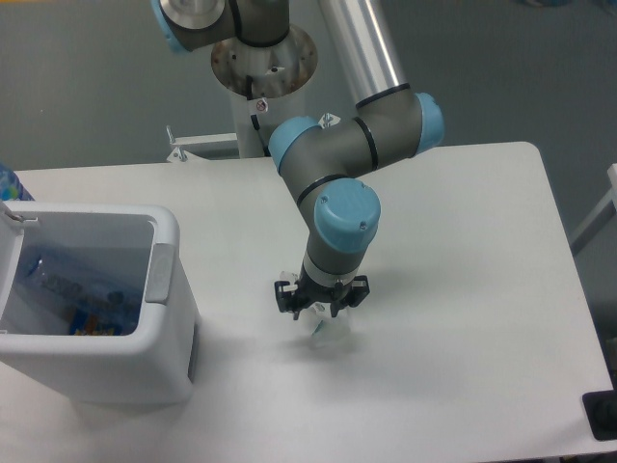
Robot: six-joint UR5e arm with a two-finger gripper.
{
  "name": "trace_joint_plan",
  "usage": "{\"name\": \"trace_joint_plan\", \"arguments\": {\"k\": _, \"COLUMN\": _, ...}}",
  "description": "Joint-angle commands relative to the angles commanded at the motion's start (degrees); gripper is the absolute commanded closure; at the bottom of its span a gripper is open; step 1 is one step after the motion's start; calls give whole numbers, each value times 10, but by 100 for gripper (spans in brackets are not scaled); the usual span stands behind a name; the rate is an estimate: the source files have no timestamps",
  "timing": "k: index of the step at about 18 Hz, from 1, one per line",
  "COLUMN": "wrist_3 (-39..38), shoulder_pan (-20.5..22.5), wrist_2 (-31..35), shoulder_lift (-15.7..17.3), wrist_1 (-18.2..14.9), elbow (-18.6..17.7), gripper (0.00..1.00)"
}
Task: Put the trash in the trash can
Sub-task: 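Lower the gripper and pinch the white wrapper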
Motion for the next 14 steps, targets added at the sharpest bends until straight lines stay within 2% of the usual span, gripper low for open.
{"name": "trace_joint_plan", "arguments": {"k": 3, "wrist_3": -8, "shoulder_pan": 0, "wrist_2": 4, "shoulder_lift": -1, "wrist_1": 0, "elbow": 0, "gripper": 81}}
{"name": "trace_joint_plan", "arguments": {"k": 6, "wrist_3": -8, "shoulder_pan": 1, "wrist_2": 7, "shoulder_lift": 1, "wrist_1": 1, "elbow": 2, "gripper": 90}}
{"name": "trace_joint_plan", "arguments": {"k": 9, "wrist_3": -4, "shoulder_pan": 1, "wrist_2": 7, "shoulder_lift": 2, "wrist_1": -1, "elbow": 6, "gripper": 94}}
{"name": "trace_joint_plan", "arguments": {"k": 14, "wrist_3": -2, "shoulder_pan": 6, "wrist_2": 3, "shoulder_lift": 6, "wrist_1": -2, "elbow": 11, "gripper": 95}}
